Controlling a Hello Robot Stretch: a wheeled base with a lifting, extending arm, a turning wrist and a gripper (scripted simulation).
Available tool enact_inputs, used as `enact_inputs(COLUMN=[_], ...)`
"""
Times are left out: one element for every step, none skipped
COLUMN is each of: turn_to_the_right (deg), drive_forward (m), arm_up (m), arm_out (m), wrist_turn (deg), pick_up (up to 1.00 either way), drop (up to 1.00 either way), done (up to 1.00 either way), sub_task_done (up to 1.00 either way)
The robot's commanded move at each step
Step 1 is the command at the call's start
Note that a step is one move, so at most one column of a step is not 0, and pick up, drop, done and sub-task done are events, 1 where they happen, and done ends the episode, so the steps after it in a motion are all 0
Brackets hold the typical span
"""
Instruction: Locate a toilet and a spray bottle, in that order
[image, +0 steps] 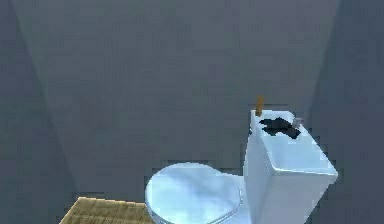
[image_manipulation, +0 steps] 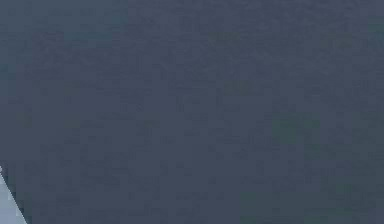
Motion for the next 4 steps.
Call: enact_inputs(turn_to_the_right=[-45.0, -45.0, -45.0, -36.0], drive_forward=[0.00, 0.00, 0.00, 0.00], arm_up=[0.00, 0.00, 0.00, 0.00], arm_out=[0.00, 0.00, 0.00, 0.00], wrist_turn=[0.0, 0.0, 0.0, 0.0], pick_up=[0.00, 0.00, 0.00, 0.00], drop=[0.00, 0.00, 0.00, 0.00], done=[0.00, 0.00, 0.00, 0.00], sub_task_done=[0.00, 0.00, 0.00, 0.00])
